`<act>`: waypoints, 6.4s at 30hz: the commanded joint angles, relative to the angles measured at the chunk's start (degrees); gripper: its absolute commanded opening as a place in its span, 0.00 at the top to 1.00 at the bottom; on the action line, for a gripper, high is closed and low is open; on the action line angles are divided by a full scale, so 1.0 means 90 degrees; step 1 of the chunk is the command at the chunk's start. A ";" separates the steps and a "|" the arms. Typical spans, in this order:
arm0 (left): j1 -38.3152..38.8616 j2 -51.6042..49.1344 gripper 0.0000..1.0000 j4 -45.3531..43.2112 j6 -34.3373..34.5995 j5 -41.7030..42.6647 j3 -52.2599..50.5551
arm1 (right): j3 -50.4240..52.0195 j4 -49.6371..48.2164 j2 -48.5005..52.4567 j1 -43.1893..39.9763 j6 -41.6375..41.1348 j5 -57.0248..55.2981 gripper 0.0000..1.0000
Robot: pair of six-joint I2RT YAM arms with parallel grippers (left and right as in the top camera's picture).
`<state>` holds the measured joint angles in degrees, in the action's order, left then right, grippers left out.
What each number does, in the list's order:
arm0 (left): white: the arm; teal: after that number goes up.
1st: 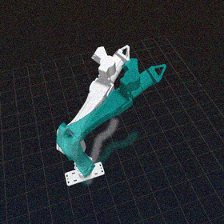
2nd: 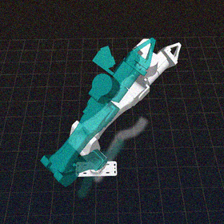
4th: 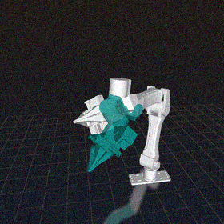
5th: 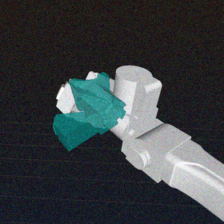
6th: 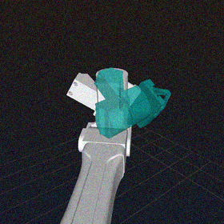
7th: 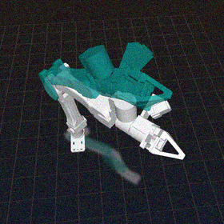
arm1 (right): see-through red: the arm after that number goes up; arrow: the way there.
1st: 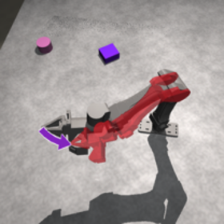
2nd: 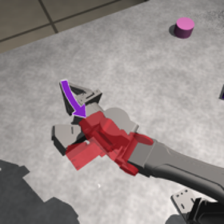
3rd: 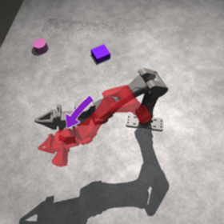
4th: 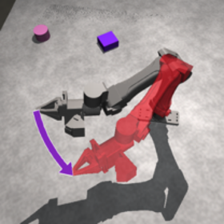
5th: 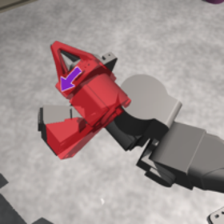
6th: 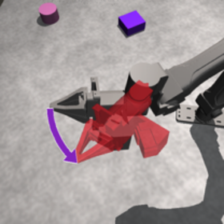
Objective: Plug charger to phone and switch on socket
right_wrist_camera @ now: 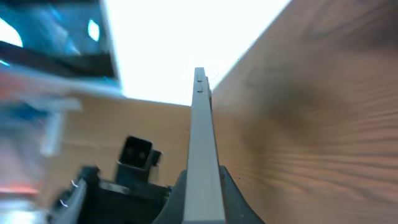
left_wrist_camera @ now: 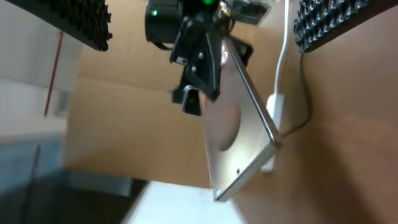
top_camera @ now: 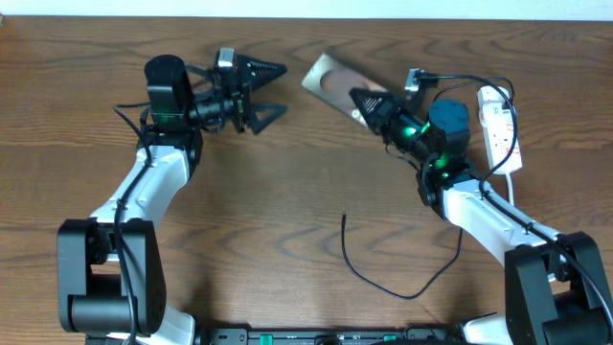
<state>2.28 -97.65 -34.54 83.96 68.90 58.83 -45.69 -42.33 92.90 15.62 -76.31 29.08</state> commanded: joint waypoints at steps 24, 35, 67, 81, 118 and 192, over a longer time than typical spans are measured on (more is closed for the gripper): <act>0.0039 0.0170 0.08 -0.2890 -0.0204 -0.0418 0.0104 | -0.0126 -0.1778 -0.0056 0.1044 -0.2849 -0.1044 0.99; 0.0316 0.0163 0.08 -0.2810 -0.0571 -0.0427 0.0102 | -0.0126 -0.1848 -0.0056 0.1375 -0.2606 -0.1056 0.99; 0.0894 0.0160 0.32 -0.1336 -0.0296 -0.3004 0.0102 | -0.0126 -0.2008 -0.0056 0.1746 -0.1797 -0.1219 0.99; 0.0911 0.0160 0.34 -0.2135 -0.0299 -0.2212 0.0104 | -0.0126 -0.1634 -0.0056 0.1746 -0.1797 -0.1290 0.99; 0.0906 0.0160 0.15 -0.2943 -0.0119 -0.1943 0.0104 | -0.0126 -0.0505 -0.0053 0.1678 -0.0651 -0.1192 0.99; 0.0981 0.0165 0.08 -0.2691 -0.0053 -0.2137 0.0104 | -0.0126 -0.1200 -0.0053 0.1447 -0.0459 -0.1423 0.99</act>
<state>10.72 -97.71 -58.17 84.01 50.24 57.89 -46.63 -52.73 92.90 28.42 -82.00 15.84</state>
